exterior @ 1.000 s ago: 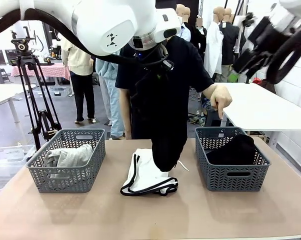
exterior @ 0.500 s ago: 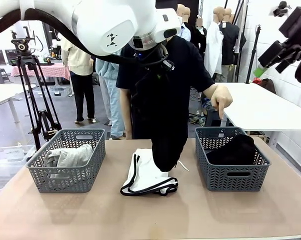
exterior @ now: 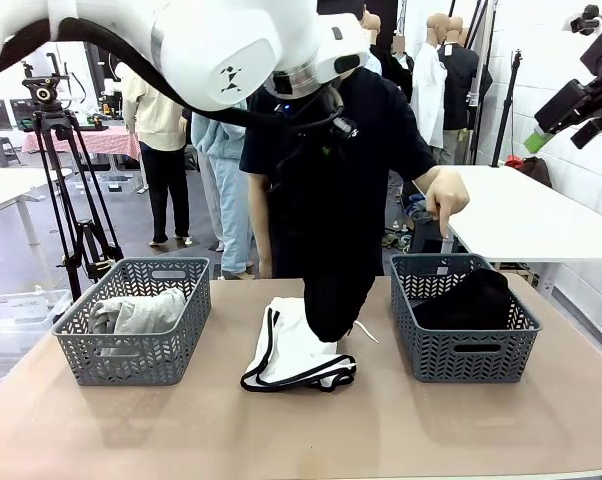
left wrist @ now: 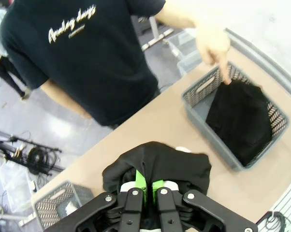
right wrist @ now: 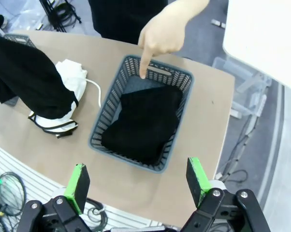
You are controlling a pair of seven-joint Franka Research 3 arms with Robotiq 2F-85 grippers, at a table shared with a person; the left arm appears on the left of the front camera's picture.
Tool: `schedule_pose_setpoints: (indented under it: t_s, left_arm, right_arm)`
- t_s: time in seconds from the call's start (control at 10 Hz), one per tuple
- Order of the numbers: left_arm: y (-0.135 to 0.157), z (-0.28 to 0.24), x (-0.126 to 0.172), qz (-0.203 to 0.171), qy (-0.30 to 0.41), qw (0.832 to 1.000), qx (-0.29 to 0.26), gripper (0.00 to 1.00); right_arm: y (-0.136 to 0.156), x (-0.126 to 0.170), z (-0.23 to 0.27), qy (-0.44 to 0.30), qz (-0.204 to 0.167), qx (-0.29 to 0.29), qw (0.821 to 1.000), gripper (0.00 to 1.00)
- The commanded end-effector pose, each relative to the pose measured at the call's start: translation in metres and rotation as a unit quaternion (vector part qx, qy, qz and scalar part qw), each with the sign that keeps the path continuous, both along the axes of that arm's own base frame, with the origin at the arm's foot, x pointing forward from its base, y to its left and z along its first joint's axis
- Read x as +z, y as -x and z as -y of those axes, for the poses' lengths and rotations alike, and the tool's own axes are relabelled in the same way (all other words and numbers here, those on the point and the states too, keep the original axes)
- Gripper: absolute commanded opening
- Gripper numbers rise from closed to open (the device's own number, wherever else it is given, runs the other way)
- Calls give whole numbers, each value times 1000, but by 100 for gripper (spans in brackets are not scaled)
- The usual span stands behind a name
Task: Sort the tops and bottoms.
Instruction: Sort the clothes according to human instructions.
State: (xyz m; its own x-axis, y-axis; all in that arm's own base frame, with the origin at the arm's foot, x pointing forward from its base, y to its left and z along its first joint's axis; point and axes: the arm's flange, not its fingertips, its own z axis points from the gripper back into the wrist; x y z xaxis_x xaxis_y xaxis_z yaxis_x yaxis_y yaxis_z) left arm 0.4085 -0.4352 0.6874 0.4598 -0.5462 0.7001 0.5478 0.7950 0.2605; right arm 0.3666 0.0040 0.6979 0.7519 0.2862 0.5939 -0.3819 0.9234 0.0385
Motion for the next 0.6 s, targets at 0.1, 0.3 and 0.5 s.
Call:
schedule_pose_setpoints:
  t_s: [0.1,0.3,0.5]
  left_arm:
    - [-7,80,49,62,44,993,-95,0]
    - [-15,113,60,59,73,987,-129,0]
    - [-30,132,46,40,138,979,-147,0]
  right_arm:
    - [-2,-1,-3,8,0,7,1000,100]
    - [-2,-1,-3,8,0,7,1000,100]
    - [-2,-1,-3,8,0,7,1000,100]
